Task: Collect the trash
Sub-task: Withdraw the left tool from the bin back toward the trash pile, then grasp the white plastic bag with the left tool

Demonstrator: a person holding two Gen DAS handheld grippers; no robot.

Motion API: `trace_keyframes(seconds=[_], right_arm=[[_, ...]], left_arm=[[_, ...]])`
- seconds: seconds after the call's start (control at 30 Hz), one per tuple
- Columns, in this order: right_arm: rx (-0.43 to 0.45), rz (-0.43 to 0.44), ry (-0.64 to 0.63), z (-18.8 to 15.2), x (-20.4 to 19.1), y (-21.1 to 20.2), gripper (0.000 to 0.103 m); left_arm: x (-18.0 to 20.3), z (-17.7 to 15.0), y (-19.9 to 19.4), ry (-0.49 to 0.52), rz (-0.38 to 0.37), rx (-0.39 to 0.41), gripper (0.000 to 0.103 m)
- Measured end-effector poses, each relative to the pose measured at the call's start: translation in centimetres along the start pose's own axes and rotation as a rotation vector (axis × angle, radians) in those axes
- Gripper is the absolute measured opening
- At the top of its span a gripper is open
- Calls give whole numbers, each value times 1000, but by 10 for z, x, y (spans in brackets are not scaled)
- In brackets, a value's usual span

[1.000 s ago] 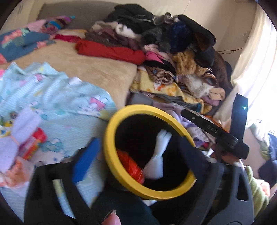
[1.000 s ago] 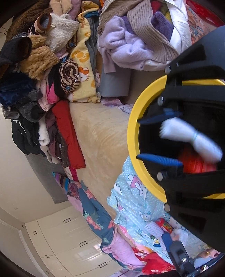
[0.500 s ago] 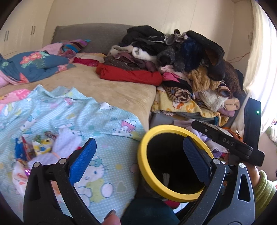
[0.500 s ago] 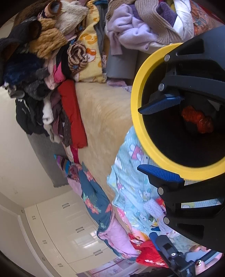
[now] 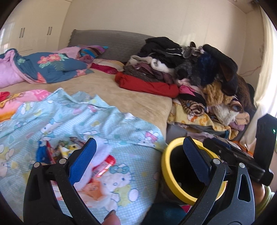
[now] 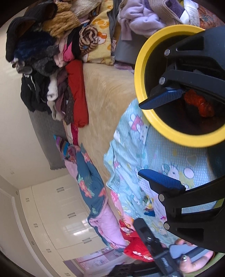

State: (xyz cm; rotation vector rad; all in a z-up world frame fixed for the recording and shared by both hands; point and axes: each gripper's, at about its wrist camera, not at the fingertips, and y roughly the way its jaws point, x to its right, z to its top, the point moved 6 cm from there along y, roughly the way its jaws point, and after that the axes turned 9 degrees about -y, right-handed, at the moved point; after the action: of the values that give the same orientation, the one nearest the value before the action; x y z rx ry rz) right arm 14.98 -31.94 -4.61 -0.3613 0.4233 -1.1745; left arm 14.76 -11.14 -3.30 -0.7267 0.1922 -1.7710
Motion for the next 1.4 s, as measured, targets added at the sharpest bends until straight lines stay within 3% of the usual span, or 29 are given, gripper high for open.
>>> trace_keyframes(seconds=[0.53, 0.87, 1.17, 1.4], right_arm=[[-52, 120, -95, -5, -83, 23, 69], [-106, 192, -140, -8, -131, 51, 69], [-178, 245, -179, -17, -172, 84, 69], [-236, 262, -182, -25, -190, 109, 68]], left_arm=[[-77, 26, -28, -96, 124, 69, 92], [-135, 26, -46, -166, 215, 88, 92], [-191, -2, -51, -227, 283, 31, 92], [-222, -34, -48, -304, 265, -52, 91]])
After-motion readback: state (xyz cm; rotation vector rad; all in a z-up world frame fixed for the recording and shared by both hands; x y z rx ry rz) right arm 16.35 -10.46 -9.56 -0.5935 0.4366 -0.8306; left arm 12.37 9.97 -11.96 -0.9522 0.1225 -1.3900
